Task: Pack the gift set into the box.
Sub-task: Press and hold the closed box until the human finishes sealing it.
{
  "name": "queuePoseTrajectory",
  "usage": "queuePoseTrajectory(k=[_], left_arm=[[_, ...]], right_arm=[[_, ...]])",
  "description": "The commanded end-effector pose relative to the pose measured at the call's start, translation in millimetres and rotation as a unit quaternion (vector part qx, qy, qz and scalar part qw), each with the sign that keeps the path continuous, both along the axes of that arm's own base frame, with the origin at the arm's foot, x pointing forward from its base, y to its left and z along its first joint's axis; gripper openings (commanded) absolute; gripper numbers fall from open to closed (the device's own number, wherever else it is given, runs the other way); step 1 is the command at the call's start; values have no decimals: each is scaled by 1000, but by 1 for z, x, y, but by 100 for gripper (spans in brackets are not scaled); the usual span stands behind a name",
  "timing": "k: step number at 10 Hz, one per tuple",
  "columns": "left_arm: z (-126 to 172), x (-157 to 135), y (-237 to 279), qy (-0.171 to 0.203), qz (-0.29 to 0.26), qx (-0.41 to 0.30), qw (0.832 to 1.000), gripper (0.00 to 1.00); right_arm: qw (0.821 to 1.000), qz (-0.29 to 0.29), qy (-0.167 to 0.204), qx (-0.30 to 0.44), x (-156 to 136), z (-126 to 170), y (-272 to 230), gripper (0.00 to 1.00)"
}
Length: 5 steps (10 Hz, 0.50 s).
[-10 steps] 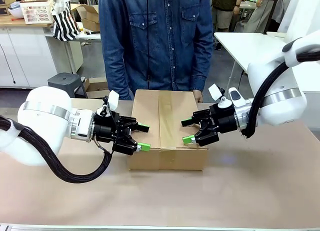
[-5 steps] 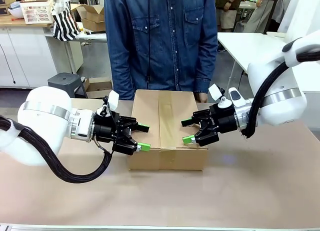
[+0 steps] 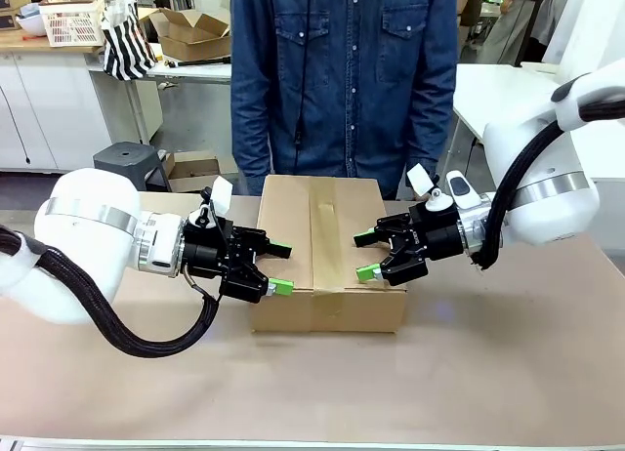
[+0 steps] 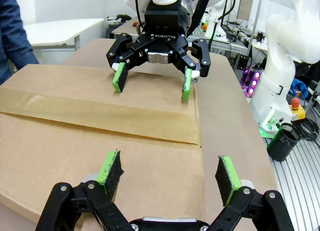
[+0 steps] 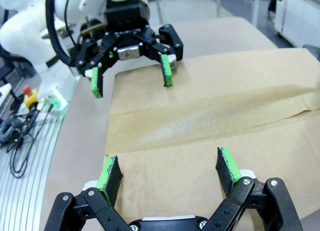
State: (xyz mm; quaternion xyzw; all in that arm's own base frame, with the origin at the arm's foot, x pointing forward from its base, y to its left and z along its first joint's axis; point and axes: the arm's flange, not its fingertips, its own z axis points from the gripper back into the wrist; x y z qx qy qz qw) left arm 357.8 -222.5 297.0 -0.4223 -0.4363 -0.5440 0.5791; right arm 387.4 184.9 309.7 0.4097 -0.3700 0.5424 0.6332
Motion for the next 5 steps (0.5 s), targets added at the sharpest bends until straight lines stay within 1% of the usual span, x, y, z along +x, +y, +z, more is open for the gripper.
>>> queuePoseTrajectory(k=[1, 4, 5], left_arm=[[-2, -3, 1, -6, -2, 4, 1000, 100], [-2, -3, 1, -6, -2, 4, 1000, 100], [0, 0, 0, 0, 0, 0, 1000, 100]], right_arm=[[1000, 0, -1, -3, -1, -2, 0, 100], [1000, 0, -1, -3, -1, -2, 0, 100], [1000, 0, -1, -3, -1, -2, 0, 100]])
